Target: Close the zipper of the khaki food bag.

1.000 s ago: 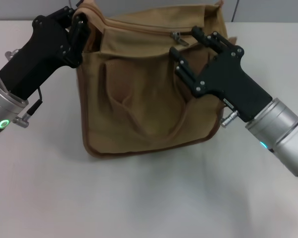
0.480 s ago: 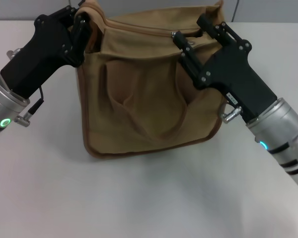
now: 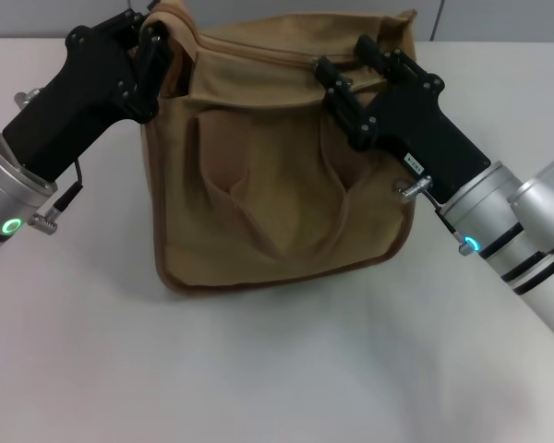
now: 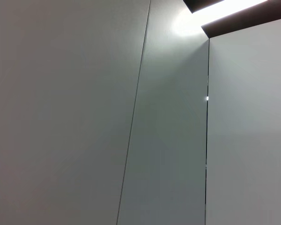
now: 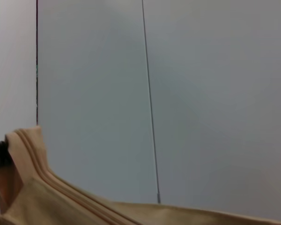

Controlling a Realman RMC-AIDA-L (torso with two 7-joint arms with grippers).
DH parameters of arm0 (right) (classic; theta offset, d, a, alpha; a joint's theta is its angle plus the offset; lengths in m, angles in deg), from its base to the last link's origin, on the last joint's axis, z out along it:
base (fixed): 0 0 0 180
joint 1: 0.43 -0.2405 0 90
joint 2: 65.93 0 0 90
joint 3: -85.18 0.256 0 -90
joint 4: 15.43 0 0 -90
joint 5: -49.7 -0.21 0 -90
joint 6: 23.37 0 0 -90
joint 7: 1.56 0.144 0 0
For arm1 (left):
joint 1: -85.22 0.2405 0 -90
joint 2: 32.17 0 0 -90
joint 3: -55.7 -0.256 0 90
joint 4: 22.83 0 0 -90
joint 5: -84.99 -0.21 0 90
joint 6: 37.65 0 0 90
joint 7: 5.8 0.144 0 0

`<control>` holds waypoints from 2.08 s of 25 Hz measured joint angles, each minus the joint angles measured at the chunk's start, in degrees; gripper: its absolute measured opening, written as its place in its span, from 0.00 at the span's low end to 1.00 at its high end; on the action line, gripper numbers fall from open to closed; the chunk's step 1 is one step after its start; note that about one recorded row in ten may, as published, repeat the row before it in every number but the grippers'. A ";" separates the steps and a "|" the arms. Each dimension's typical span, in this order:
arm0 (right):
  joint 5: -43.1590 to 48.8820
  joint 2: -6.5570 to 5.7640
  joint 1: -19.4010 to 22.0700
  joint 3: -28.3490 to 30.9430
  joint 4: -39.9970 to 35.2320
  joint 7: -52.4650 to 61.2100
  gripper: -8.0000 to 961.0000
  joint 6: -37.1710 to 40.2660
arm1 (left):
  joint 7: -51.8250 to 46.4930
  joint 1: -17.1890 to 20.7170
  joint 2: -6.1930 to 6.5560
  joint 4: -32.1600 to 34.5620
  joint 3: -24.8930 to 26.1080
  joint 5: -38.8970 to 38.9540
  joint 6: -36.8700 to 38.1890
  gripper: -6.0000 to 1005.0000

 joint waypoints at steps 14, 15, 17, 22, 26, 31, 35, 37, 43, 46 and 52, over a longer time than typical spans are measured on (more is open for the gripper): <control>0.03 0.22 -2.73 2.98 0.66 -0.18 0.56 -6.56 | 0.02 0.11 0.00 -0.17 -0.10 -0.12 0.23 0.03; 0.05 0.22 -2.63 3.47 0.57 -0.19 0.56 -6.89 | 0.02 0.14 0.00 -0.18 -0.10 -0.12 0.26 0.03; 0.04 0.22 -2.55 3.97 0.45 -0.20 0.56 -7.21 | 0.02 0.17 0.00 -0.18 -0.10 -0.12 0.30 0.03; -0.10 0.22 -2.44 5.72 0.10 -0.69 0.56 -9.32 | 0.00 0.27 0.00 -0.18 -0.08 -0.13 0.51 0.03; -0.25 0.22 -2.06 7.23 -0.47 -1.54 0.56 -10.42 | -0.01 0.53 0.02 -0.18 -0.08 0.18 0.78 0.03; -0.05 0.10 -0.22 9.51 -0.74 -1.60 0.56 -10.11 | -0.02 0.65 0.06 -0.18 -0.09 0.24 0.97 0.03; 0.05 0.03 1.44 9.74 -0.76 -1.64 0.56 -8.24 | -0.02 0.65 0.08 -0.18 0.00 0.24 0.97 0.03; 0.31 0.00 2.78 9.39 -0.86 -1.62 0.56 -4.90 | -0.02 0.70 0.09 -0.18 0.07 0.30 0.88 0.03; 5.31 -0.24 8.69 8.78 -0.42 -0.49 0.56 8.14 | 0.31 2.79 0.43 3.29 -0.72 -2.13 -1.90 0.03; 6.26 -1.08 9.75 8.66 -0.94 3.39 0.56 11.53 | -0.53 4.15 0.52 5.22 -0.81 -2.36 -2.08 0.05; 8.42 -1.55 7.79 8.72 -7.06 13.91 0.57 14.98 | -4.34 7.27 0.66 12.28 -0.96 -2.80 -2.14 0.09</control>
